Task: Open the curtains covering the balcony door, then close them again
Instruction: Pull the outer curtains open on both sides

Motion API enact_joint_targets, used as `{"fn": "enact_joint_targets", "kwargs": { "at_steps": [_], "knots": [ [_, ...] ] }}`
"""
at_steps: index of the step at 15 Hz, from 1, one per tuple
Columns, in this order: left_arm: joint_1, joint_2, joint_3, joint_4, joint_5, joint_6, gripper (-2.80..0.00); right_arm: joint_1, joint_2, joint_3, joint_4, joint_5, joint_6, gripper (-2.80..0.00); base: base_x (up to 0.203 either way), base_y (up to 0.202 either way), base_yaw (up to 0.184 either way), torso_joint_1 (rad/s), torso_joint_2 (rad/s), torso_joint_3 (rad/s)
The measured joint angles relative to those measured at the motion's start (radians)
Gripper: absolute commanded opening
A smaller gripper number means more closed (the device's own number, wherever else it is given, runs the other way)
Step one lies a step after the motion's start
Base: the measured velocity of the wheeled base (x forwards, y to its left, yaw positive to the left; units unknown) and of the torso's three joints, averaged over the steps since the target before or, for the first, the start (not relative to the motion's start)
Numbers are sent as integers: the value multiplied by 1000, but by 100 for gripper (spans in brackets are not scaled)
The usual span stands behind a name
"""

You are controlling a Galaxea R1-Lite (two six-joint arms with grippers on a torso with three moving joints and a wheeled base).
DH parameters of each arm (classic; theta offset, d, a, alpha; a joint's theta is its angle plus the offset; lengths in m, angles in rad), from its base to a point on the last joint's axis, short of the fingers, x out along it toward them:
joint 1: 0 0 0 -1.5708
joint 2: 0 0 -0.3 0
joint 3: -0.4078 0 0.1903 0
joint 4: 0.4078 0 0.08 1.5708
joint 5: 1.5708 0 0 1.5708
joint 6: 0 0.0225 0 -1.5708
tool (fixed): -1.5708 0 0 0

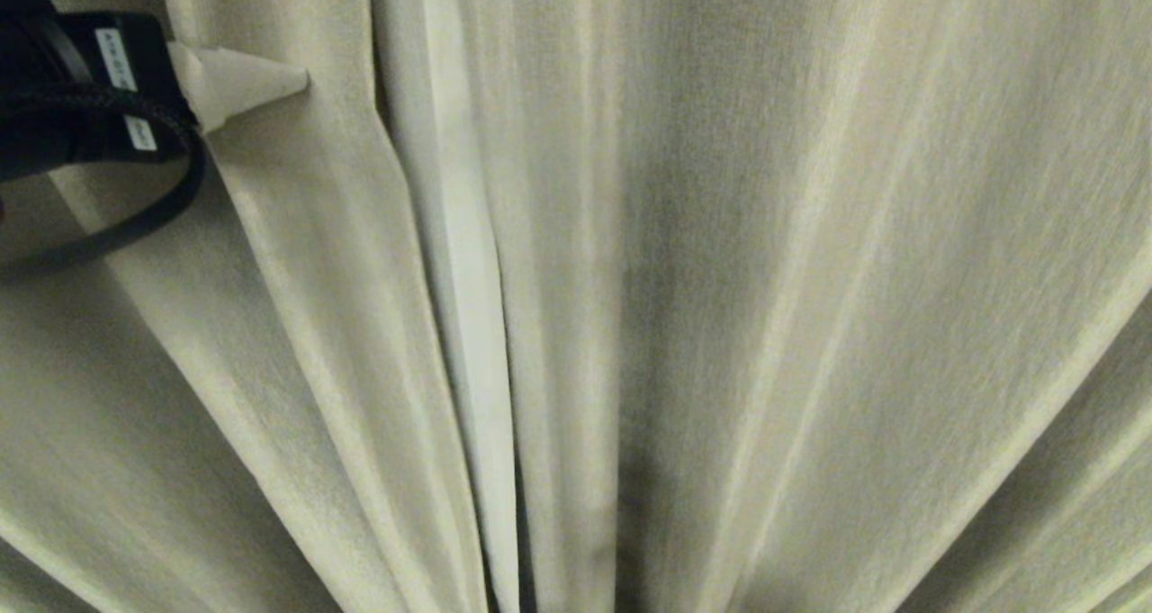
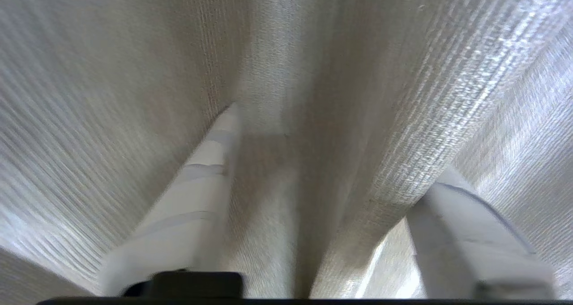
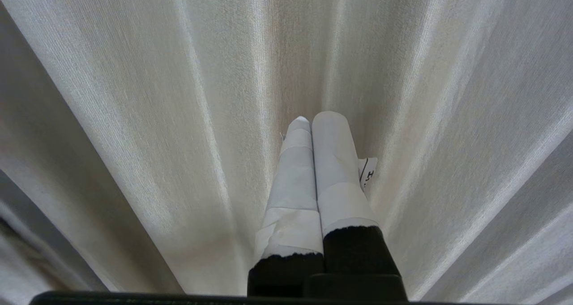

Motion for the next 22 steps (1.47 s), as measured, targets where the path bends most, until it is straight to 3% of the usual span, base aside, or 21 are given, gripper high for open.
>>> {"fn": "enact_joint_targets", "kwargs": {
  "at_steps": [6, 11, 22],
  "knots": [
    [-19, 54, -16, -132, -45, -3, 0, 0, 0, 0, 0, 0, 0, -280, 0, 0, 0, 0, 0, 0],
    [-57, 99, -45, -137, -126, -36, 0, 0, 0, 0, 0, 0, 0, -280, 0, 0, 0, 0, 0, 0],
    [-84, 297, -219, -139, -129, -37, 0, 0, 0, 0, 0, 1, 0, -280, 0, 0, 0, 0, 0, 0]
  ]
}}
